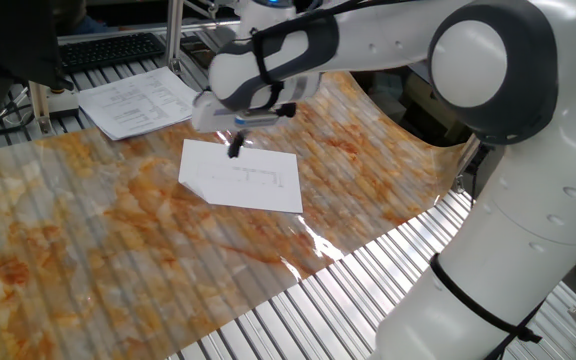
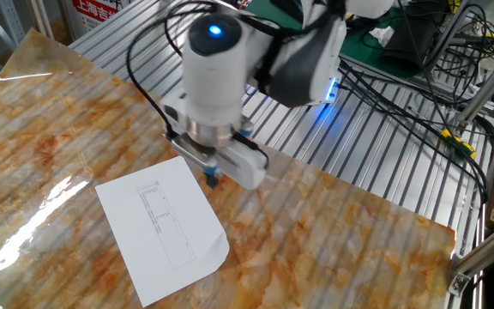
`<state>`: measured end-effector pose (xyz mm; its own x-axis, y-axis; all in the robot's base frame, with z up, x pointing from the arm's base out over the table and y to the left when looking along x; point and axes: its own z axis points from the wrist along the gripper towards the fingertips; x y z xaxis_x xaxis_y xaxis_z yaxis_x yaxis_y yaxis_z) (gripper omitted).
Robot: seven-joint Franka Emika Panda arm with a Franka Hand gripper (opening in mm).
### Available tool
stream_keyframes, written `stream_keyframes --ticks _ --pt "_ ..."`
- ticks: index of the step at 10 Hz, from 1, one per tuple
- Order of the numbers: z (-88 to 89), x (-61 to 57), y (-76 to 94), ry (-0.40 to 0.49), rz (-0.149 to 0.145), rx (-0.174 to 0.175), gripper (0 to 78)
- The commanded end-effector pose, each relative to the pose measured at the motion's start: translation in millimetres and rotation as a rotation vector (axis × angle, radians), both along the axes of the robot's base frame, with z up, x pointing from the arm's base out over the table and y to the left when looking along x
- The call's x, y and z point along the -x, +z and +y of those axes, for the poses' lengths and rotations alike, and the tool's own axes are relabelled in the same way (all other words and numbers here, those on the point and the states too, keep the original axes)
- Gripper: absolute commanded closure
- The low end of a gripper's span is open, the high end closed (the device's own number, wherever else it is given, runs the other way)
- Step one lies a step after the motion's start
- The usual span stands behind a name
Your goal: Flip over and spread out the paper that is laid flat on the table
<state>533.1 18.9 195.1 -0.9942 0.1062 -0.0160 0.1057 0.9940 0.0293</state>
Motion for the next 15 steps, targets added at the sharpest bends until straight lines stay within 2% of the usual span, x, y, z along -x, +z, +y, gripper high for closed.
stream_keyframes --ticks 1,4,6,10,15 --pt "17.4 -11.7 -2.4 0.001 -0.015 0.002 77.6" --pt "24.3 -17.7 -3.7 0.012 -0.015 0.001 77.6" --pt "39.1 -21.8 -7.6 -0.005 -0.019 0.005 77.6" --pt "44.1 -29.5 -8.5 0.008 -0.016 0.006 77.6" --pt "45.4 -28.7 -7.0 -0.012 -0.018 0.004 77.6"
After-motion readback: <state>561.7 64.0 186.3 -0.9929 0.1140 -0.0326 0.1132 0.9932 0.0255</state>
